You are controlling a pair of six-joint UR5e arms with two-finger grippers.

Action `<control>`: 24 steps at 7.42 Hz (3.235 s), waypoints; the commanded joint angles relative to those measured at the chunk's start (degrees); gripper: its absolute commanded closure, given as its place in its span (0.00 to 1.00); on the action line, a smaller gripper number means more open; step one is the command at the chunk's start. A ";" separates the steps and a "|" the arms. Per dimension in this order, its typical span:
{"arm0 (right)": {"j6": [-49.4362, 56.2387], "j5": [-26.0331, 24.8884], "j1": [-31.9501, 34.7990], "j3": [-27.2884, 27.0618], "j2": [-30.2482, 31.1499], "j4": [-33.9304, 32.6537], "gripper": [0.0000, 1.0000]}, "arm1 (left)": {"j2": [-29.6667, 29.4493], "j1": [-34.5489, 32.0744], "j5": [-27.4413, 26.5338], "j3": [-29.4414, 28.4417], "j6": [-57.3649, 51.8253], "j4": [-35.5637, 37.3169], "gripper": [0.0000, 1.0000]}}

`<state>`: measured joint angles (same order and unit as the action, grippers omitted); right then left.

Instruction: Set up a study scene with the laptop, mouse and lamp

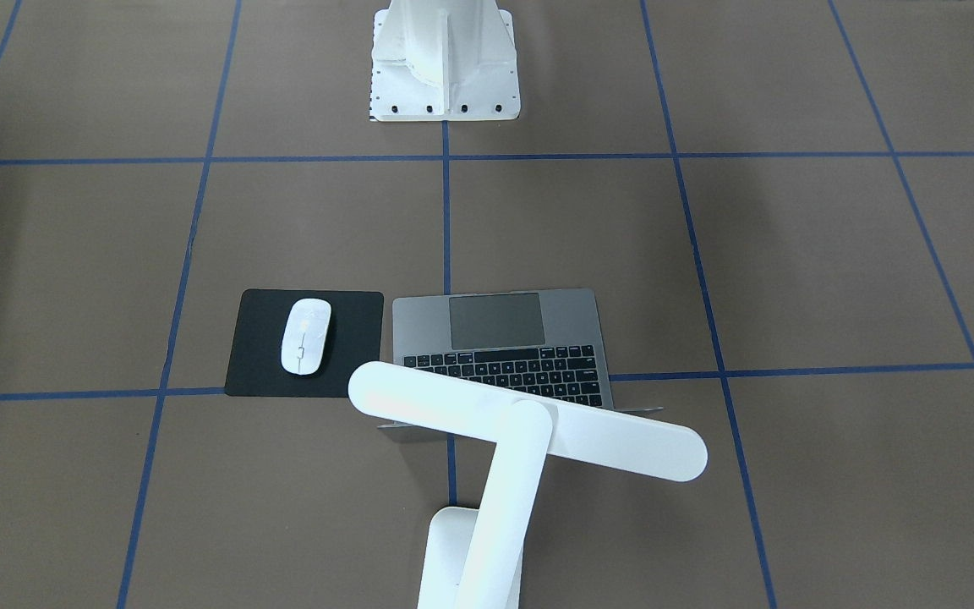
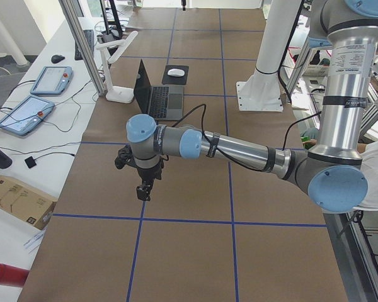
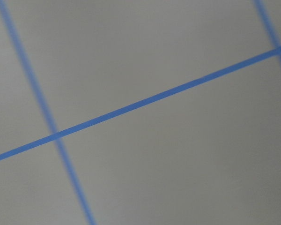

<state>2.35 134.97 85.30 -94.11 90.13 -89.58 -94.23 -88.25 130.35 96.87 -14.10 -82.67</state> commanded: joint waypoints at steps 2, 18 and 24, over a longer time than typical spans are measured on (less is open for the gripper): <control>-1.47 1.16 2.14 -0.37 0.22 0.54 0.01 | 0.54 -2.45 0.78 -4.13 -3.74 0.24 0.01; -0.68 2.40 2.68 -8.46 7.87 0.46 0.01 | 4.94 -2.37 10.37 -0.98 1.18 -0.47 0.01; -0.59 2.31 2.68 -8.46 7.87 0.55 0.01 | 4.93 -2.37 4.86 -1.33 10.76 -5.10 0.01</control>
<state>1.69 137.29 87.98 -102.57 98.00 -89.07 -89.67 -90.61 138.14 95.65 -5.60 -84.87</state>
